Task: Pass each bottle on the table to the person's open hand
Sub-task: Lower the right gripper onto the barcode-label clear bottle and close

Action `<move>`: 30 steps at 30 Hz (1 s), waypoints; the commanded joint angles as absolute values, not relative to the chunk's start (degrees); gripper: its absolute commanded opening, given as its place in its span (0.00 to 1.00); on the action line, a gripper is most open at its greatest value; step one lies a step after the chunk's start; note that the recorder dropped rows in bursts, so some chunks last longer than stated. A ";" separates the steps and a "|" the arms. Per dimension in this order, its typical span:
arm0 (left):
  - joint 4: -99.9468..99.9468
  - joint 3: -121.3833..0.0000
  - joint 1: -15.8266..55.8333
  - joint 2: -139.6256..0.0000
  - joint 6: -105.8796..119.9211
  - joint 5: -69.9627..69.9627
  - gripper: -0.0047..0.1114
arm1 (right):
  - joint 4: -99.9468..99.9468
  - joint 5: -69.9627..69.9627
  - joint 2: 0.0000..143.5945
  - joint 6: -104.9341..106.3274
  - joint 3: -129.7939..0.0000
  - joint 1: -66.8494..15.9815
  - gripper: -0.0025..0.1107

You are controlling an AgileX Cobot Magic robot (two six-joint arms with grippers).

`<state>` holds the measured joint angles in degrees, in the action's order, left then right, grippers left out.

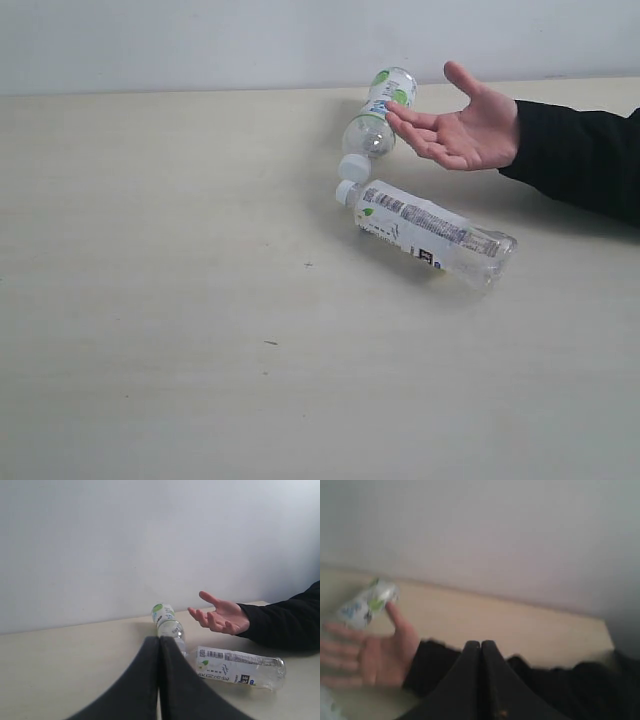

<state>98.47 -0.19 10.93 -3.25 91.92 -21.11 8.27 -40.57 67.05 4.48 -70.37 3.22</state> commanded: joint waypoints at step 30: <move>98.30 0.00 10.77 -3.06 91.35 -21.63 0.04 | 2.90 -60.76 114.40 27.97 -82.41 -13.31 0.71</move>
